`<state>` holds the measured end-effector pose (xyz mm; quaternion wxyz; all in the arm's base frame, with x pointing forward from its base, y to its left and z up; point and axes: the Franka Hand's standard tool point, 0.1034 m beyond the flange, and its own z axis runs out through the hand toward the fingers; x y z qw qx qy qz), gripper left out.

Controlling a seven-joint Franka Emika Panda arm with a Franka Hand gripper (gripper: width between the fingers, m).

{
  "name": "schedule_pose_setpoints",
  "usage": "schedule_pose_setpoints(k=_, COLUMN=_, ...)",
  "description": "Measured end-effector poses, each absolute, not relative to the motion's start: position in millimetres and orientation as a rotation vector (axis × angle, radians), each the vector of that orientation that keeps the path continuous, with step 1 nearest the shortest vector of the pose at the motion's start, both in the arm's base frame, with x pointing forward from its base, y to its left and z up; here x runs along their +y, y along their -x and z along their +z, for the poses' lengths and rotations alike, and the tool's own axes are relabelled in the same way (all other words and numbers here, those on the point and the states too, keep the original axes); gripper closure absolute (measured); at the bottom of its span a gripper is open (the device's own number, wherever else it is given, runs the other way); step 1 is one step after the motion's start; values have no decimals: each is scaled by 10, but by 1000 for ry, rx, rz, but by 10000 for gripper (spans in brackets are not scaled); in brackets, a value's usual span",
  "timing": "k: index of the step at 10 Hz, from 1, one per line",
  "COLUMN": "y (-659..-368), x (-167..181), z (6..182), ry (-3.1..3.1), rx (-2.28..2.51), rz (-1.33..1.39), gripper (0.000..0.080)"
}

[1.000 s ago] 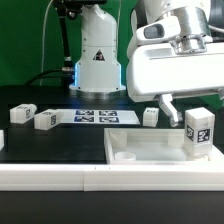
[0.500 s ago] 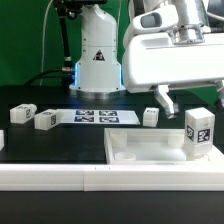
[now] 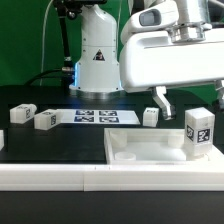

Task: Assemble one leg

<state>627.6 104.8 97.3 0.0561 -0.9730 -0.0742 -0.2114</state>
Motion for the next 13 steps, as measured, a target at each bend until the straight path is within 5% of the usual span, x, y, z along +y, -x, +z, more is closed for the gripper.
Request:
schedule_pose_setpoints(k=7, y=-6176, x=1168, z=851, ry=2960, rx=-232, rz=101, gripper=151)
schedule_pose_setpoints(k=9, y=-6234, x=1174, z=864, ry=2954, rx=-235, rz=128, gripper=151)
schedule_pose_setpoints(k=11, y=-6229, x=1176, z=858, ry=2954, rx=-235, rz=129, gripper=401)
schedule_pose_setpoints(k=12, y=-6231, x=1157, z=856, ry=2956, rx=-233, rz=129, gripper=401)
schedule_pose_setpoints(k=13, y=-6232, x=1133, z=852, ry=2958, rx=-228, rz=129, gripper=500)
